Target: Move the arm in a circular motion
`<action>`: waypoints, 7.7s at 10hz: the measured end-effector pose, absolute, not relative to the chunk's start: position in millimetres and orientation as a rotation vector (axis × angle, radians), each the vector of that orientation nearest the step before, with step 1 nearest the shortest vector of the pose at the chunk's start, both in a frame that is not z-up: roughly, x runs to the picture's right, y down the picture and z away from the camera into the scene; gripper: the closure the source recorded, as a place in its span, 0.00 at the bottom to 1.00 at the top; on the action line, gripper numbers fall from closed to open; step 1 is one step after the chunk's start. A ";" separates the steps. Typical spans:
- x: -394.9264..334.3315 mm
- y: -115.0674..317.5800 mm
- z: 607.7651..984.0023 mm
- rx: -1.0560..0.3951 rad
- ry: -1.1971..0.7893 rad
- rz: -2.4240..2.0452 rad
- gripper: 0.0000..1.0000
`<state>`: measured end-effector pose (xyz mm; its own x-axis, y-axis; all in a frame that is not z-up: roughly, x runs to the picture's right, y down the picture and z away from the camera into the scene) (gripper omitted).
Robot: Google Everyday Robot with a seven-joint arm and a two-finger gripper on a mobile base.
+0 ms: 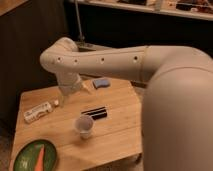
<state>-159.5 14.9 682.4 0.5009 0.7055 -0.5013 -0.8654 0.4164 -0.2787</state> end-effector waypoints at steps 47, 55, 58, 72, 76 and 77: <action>129.5 1.0 727.2 -0.759 0.232 1.576 0.20; 69.4 80.3 671.5 -0.730 0.356 1.354 0.20; -13.6 74.8 673.8 -0.736 0.361 1.220 0.20; -50.1 -28.0 778.1 -0.759 0.332 1.385 0.20; 39.4 7.7 769.6 -0.764 0.307 1.515 0.20; 59.1 17.0 765.3 -0.761 0.294 1.534 0.20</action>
